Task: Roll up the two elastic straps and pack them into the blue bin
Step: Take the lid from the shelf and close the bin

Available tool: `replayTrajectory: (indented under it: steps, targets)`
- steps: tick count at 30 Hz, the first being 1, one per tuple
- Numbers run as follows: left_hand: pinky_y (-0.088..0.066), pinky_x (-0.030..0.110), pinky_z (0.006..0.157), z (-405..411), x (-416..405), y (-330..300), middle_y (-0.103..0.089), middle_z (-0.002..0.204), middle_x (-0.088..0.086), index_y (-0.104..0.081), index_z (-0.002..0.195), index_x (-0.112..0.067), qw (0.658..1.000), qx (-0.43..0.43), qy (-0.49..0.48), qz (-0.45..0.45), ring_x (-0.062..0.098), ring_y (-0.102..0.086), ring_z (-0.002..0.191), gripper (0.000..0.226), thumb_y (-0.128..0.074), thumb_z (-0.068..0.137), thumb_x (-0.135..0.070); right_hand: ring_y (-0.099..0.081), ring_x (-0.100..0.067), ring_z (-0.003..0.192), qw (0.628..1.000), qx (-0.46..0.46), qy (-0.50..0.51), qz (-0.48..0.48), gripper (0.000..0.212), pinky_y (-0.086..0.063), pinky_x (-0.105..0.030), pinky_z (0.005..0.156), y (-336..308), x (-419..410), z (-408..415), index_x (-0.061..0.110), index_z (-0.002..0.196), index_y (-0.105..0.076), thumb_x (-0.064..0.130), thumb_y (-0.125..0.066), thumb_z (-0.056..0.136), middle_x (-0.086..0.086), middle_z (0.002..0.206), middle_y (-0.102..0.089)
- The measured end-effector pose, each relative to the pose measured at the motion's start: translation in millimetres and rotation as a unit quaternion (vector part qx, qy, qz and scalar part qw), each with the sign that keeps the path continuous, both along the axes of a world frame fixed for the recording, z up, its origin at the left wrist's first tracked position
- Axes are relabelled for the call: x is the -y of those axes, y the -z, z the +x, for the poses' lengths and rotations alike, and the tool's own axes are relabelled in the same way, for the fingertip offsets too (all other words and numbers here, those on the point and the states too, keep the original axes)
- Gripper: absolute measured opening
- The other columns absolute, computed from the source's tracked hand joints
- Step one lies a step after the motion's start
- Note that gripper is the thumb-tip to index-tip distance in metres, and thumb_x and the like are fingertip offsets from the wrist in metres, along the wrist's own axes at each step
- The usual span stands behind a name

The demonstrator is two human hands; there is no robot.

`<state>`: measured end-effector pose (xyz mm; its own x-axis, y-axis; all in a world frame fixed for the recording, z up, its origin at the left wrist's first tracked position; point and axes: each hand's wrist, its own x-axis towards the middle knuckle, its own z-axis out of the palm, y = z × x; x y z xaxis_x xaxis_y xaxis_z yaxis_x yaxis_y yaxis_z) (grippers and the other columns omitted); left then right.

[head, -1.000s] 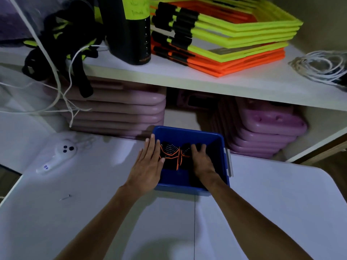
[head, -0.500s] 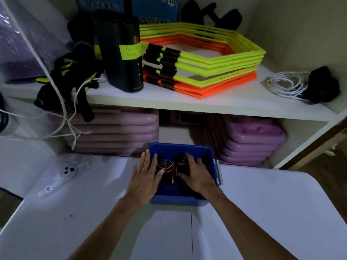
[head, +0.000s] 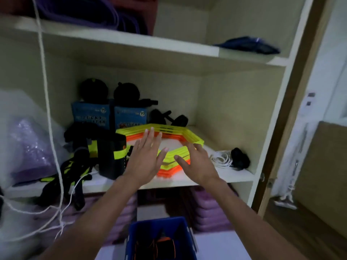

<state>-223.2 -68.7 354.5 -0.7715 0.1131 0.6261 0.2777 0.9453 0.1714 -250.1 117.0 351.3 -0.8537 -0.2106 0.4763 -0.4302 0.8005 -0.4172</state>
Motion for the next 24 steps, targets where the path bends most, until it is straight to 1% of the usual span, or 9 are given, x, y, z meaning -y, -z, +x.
replayTrajectory:
  steps: [3,6,9,11,14,17,22,24]
  targets:
    - [-0.011,0.042,0.118,2.0,-7.0,-79.4,-0.008,0.16,0.007,-0.019,0.15,-0.018,0.997,-0.07,0.014,-0.004,0.019,0.0,0.147,0.069,-0.014,0.093,-0.057,-0.043,-0.033,0.127,0.996,-0.091,0.021,0.002,0.059,-0.041,-0.042,0.102,-83.2,-9.3,10.5,0.02,0.138,-0.043,0.053,-0.054,0.091,-0.014,0.132,-0.048]
    - [-0.014,0.041,0.118,3.6,-14.3,-148.7,-0.014,0.159,0.007,-0.022,0.149,-0.017,0.99,-0.137,0.019,-0.019,0.019,-0.006,0.147,0.064,-0.019,0.096,-0.052,-0.043,-0.032,0.128,0.985,-0.168,0.044,0.004,0.059,-0.04,-0.042,0.105,-157.2,-18.7,22.1,0.019,0.139,-0.043,0.054,-0.052,0.092,-0.015,0.135,-0.049]
    - [-0.016,0.042,0.118,1.5,-24.5,-203.8,-0.019,0.158,0.009,-0.024,0.149,-0.015,0.983,-0.179,0.02,-0.029,0.021,-0.01,0.147,0.059,-0.027,0.1,-0.047,-0.045,-0.032,0.126,0.975,-0.205,0.08,0.01,0.06,-0.041,-0.045,0.103,-218.4,-29.9,31.1,0.019,0.14,-0.042,0.055,-0.05,0.093,-0.014,0.136,-0.047]
    - [-0.018,0.043,0.117,-2.4,-34.6,-231.1,-0.023,0.157,0.01,-0.025,0.149,-0.014,0.979,-0.198,0.021,-0.036,0.023,-0.013,0.146,0.059,-0.028,0.099,-0.047,-0.045,-0.032,0.123,0.969,-0.222,0.108,0.023,0.057,-0.042,-0.045,0.1,-248.7,-39.3,29.1,0.018,0.139,-0.043,0.053,-0.049,0.094,-0.012,0.135,-0.048]
    - [-0.016,0.04,0.116,-16.0,-52.8,-261.3,-0.023,0.157,0.009,-0.026,0.148,-0.015,0.977,-0.204,0.028,-0.056,0.022,-0.013,0.146,0.058,-0.027,0.099,-0.047,-0.042,-0.032,0.123,0.961,-0.223,0.155,0.046,0.049,-0.043,-0.044,0.097,-279.9,-57.2,13.5,0.018,0.131,-0.048,0.052,-0.047,0.095,-0.011,0.132,-0.049]
    - [-0.018,0.039,0.115,-37.0,-68.9,-283.4,-0.024,0.157,0.01,-0.027,0.148,-0.015,0.973,-0.212,0.022,-0.086,0.022,-0.014,0.146,0.058,-0.026,0.099,-0.047,-0.042,-0.03,0.124,0.96,-0.199,0.183,0.073,0.047,-0.041,-0.044,0.099,-299.0,-76.3,-10.8,0.02,0.131,-0.049,0.051,-0.045,0.097,-0.01,0.131,-0.05]
    - [-0.019,0.04,0.115,-84.4,-89.4,-310.8,-0.023,0.157,0.01,-0.027,0.148,-0.015,0.974,-0.205,0.007,-0.096,0.023,-0.014,0.146,0.057,-0.025,0.1,-0.046,-0.043,-0.026,0.129,0.965,-0.164,0.163,0.124,0.05,-0.034,-0.049,0.108,-310.3,-105.3,-59.5,0.025,0.136,-0.046,0.055,-0.036,0.098,-0.004,0.138,-0.051]
    - [-0.02,0.041,0.115,-104.4,-96.7,-319.4,-0.024,0.156,0.011,-0.029,0.147,-0.015,0.975,-0.205,0.01,-0.088,0.023,-0.015,0.145,0.056,-0.025,0.1,-0.046,-0.051,-0.023,0.121,0.961,-0.184,0.161,0.125,0.051,-0.038,-0.049,0.105,-307.3,-118.9,-76.6,0.025,0.133,-0.05,0.057,-0.032,0.098,-0.002,0.129,-0.058]
